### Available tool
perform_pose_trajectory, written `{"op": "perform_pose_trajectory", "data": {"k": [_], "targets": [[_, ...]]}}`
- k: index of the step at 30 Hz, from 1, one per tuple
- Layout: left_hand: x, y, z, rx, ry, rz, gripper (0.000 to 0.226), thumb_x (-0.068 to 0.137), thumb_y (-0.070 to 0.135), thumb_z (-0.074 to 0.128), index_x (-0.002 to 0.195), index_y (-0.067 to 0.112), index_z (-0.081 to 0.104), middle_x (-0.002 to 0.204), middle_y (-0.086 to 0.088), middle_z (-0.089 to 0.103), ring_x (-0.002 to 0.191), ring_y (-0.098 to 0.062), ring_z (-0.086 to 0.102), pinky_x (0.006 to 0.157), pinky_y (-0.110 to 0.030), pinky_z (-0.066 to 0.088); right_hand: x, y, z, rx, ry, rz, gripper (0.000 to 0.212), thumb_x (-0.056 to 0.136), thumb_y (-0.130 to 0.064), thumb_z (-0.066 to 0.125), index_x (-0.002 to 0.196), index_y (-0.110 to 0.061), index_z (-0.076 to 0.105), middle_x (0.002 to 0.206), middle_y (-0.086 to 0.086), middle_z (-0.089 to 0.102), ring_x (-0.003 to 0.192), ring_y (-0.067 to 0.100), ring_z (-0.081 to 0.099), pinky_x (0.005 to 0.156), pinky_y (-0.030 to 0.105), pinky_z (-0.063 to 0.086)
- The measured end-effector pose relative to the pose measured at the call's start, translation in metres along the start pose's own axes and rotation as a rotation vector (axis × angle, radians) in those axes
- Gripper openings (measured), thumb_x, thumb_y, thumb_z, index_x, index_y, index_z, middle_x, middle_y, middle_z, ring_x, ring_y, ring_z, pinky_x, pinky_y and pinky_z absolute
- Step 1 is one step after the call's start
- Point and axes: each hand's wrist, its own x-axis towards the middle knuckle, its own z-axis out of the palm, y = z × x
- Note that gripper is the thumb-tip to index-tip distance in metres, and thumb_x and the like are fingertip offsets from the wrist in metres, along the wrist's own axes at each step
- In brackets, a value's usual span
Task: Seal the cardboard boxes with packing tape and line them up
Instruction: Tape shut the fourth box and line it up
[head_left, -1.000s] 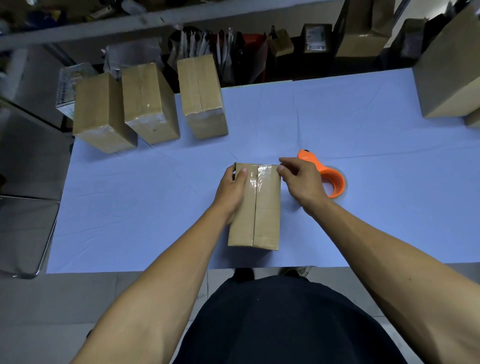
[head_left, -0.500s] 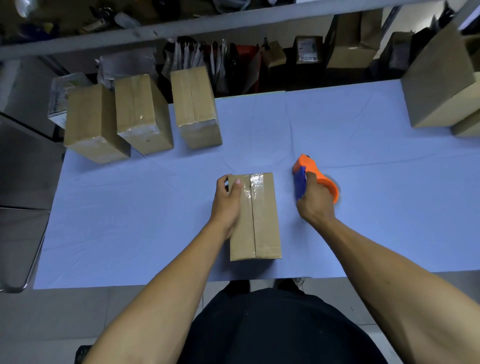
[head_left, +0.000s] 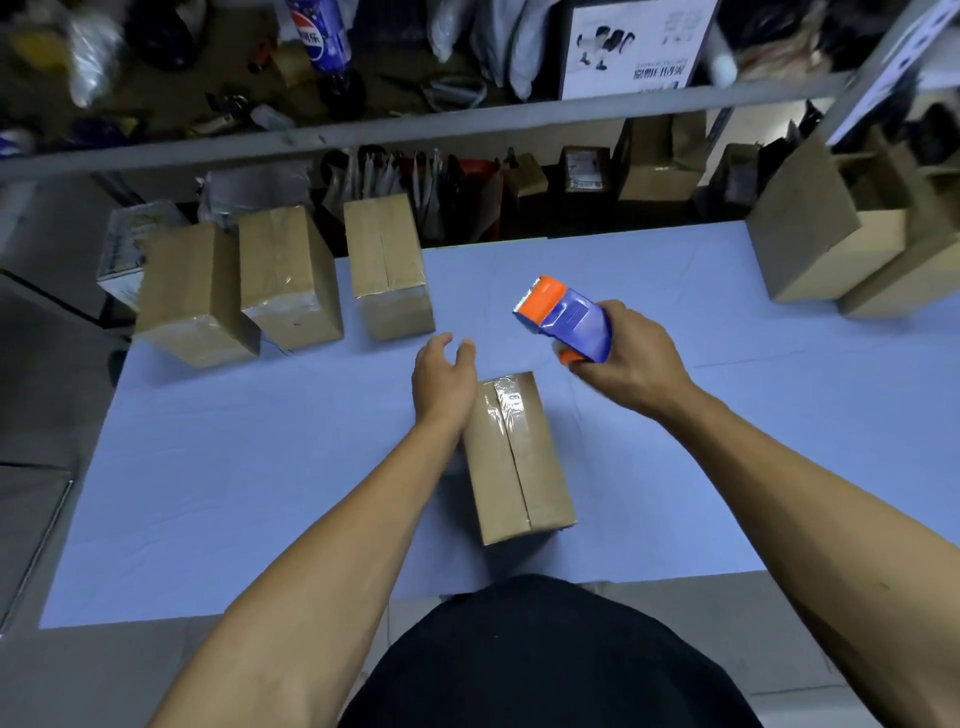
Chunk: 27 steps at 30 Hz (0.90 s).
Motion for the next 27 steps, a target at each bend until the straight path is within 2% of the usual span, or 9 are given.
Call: {"op": "perform_pose_trajectory", "data": {"k": [2,3,6,10,13,16,19,23,27], "targets": [[0.006,0.028,-0.006,-0.143,-0.081,0.003,0.028,0.102,0.04,0.047,0.097,0.019,0.064,0.098,0.001,0.067,0.097,-0.024,0.061,0.078,-0.032,0.047,0.0,-0.007,-0.008,0.017,-0.021,-0.073,0.046,0.077,-0.05,0.074,0.111,-0.025,0.056,0.091,-0.007,0.065,0.078,0.02,0.061,0.063,0.031,0.047],[0.008,0.042,-0.009,-0.246,-0.169,-0.046,0.032,0.103,0.042,0.045,0.093,0.018,0.064,0.091,0.002,0.067,0.09,-0.022,0.064,0.075,-0.032,0.048,0.0,-0.011,-0.011,0.02,-0.035,-0.105,0.046,0.076,-0.052,0.075,0.109,-0.027,0.055,0.089,-0.009,0.064,0.075,0.018,0.06,0.063,0.031,0.049],[0.016,0.064,-0.02,-0.455,-0.396,-0.194,0.031,0.102,0.041,0.049,0.093,0.015,0.062,0.09,-0.003,0.07,0.08,-0.018,0.067,0.07,-0.031,0.055,0.0,-0.02,-0.017,-0.036,-0.075,-0.202,0.054,0.072,-0.067,0.066,0.106,-0.027,0.052,0.086,-0.01,0.06,0.072,0.016,0.057,0.06,0.029,0.044],[0.017,0.061,-0.035,-0.606,-0.463,-0.371,0.009,0.095,0.019,0.065,0.094,0.01,0.065,0.084,-0.007,0.066,0.067,-0.012,0.06,0.055,-0.023,0.054,-0.003,-0.025,-0.016,-0.1,-0.107,-0.272,0.074,0.063,-0.079,0.043,0.108,-0.02,0.049,0.088,-0.004,0.054,0.075,0.019,0.053,0.063,0.03,0.039],[0.017,0.051,-0.043,-0.695,-0.53,-0.497,0.008,0.095,0.012,0.065,0.092,0.005,0.067,0.083,-0.01,0.068,0.071,-0.013,0.061,0.059,-0.021,0.056,-0.004,-0.027,-0.015,-0.056,-0.144,-0.326,0.06,0.068,-0.073,0.054,0.098,-0.021,0.048,0.088,-0.002,0.052,0.076,0.018,0.049,0.063,0.031,0.041],[0.015,0.046,-0.047,-0.724,-0.579,-0.548,0.009,0.095,0.012,0.064,0.094,0.003,0.067,0.084,-0.011,0.068,0.07,-0.013,0.061,0.062,-0.021,0.055,-0.004,-0.027,-0.015,0.009,-0.199,-0.342,0.055,0.07,-0.066,0.062,0.097,-0.02,0.049,0.089,-0.003,0.052,0.077,0.014,0.05,0.062,0.028,0.041],[0.014,0.045,-0.049,-0.674,-0.569,-0.511,0.009,0.095,0.013,0.065,0.097,0.005,0.066,0.084,-0.011,0.069,0.071,-0.013,0.063,0.059,-0.021,0.055,-0.003,-0.025,-0.015,0.0,-0.204,-0.361,0.054,0.073,-0.064,0.068,0.103,-0.022,0.049,0.091,-0.005,0.057,0.076,0.012,0.053,0.062,0.027,0.044],[0.013,0.05,-0.049,-0.42,-0.453,-0.312,0.006,0.095,0.012,0.065,0.091,0.009,0.068,0.084,-0.009,0.068,0.078,-0.016,0.061,0.053,-0.02,0.053,0.003,-0.027,-0.018,-0.195,-0.241,-0.444,0.063,0.073,-0.064,0.06,0.119,-0.024,0.044,0.097,-0.005,0.061,0.074,0.016,0.055,0.057,0.022,0.037],[0.012,0.05,-0.049,-0.276,-0.364,-0.203,0.007,0.096,0.012,0.063,0.097,0.008,0.068,0.084,-0.006,0.068,0.075,-0.015,0.064,0.052,-0.021,0.052,0.01,-0.03,-0.015,-0.264,-0.291,-0.471,0.053,0.079,-0.064,0.067,0.106,-0.025,0.042,0.091,-0.012,0.053,0.067,0.005,0.05,0.055,0.017,0.032]]}}
